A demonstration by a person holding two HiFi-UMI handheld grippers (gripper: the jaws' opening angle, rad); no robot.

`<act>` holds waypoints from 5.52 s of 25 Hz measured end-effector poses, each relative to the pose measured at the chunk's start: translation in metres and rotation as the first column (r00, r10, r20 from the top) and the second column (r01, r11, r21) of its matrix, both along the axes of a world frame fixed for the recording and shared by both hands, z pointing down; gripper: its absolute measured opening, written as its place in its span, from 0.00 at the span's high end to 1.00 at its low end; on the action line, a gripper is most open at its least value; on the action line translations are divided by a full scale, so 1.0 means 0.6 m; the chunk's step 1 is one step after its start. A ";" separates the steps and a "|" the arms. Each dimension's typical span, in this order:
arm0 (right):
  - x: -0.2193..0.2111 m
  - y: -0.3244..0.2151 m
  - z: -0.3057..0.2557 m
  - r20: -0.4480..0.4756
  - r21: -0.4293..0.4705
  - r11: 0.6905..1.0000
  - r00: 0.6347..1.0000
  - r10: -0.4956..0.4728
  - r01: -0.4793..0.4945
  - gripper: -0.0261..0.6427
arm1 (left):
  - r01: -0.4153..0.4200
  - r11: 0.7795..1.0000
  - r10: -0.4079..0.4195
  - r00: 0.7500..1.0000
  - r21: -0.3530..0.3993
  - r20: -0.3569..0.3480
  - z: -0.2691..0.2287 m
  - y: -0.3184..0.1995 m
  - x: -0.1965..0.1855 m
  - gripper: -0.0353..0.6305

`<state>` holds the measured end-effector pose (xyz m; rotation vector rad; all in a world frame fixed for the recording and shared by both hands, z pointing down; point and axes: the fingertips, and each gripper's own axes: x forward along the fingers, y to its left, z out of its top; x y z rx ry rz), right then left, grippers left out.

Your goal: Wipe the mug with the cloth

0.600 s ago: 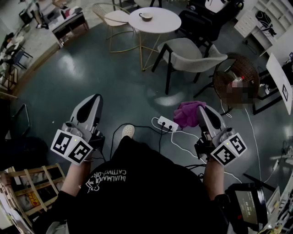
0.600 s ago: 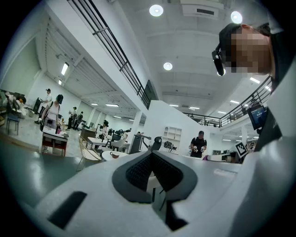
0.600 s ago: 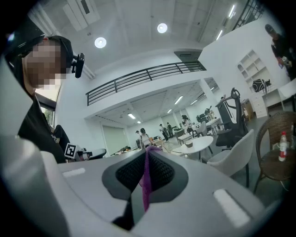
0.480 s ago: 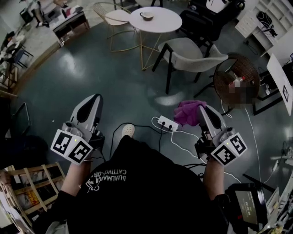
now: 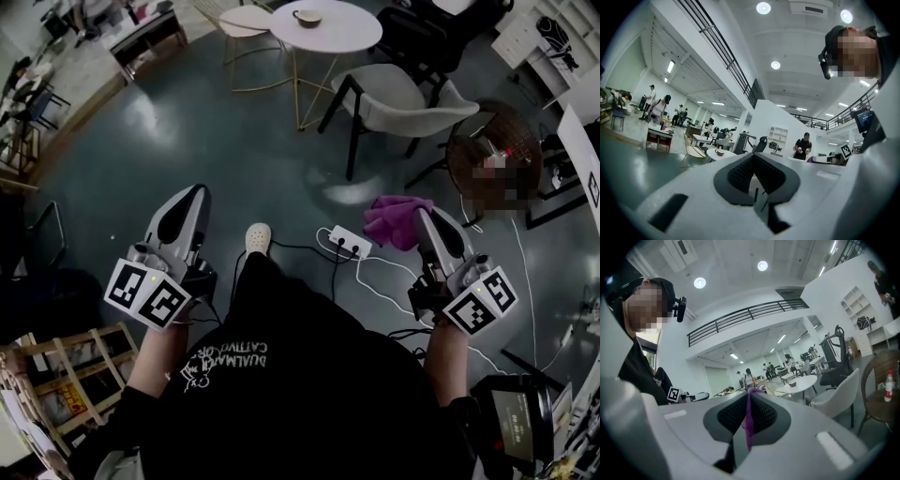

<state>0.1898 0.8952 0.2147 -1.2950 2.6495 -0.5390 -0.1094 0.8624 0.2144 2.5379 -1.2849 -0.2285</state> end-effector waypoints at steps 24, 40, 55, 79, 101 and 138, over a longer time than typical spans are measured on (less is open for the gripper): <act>-0.120 -0.371 -0.033 -0.016 0.014 0.987 0.986 0.163 -0.163 0.93 | -0.218 0.974 0.219 0.976 0.054 -0.003 -0.029 -0.454 -0.069 0.95; -0.291 -0.597 -0.034 -0.066 -0.021 0.999 0.997 0.045 -0.046 0.93 | -0.148 0.989 0.147 0.988 -0.013 -0.046 0.002 -0.622 -0.239 0.95; -0.303 -0.763 -0.017 -0.033 -0.058 0.994 0.995 -0.092 0.090 0.93 | -0.010 0.999 0.009 1.000 -0.042 -0.024 0.000 -0.707 -0.272 0.95; -0.213 -1.207 -0.043 -0.012 -0.080 0.957 0.960 -0.280 0.279 0.93 | 0.086 0.995 -0.087 0.996 -0.050 -0.016 -0.045 -1.069 -0.130 0.95; -0.132 -1.383 -0.013 -0.012 -0.108 0.985 0.990 -0.138 0.136 0.93 | -0.076 0.996 0.076 0.997 -0.051 -0.009 -0.016 -1.308 -0.055 0.95; -0.216 -1.483 0.184 0.032 -0.316 0.828 0.867 0.497 -0.463 0.93 | -0.798 0.503 0.863 0.445 -0.331 0.240 0.279 -1.601 0.081 0.95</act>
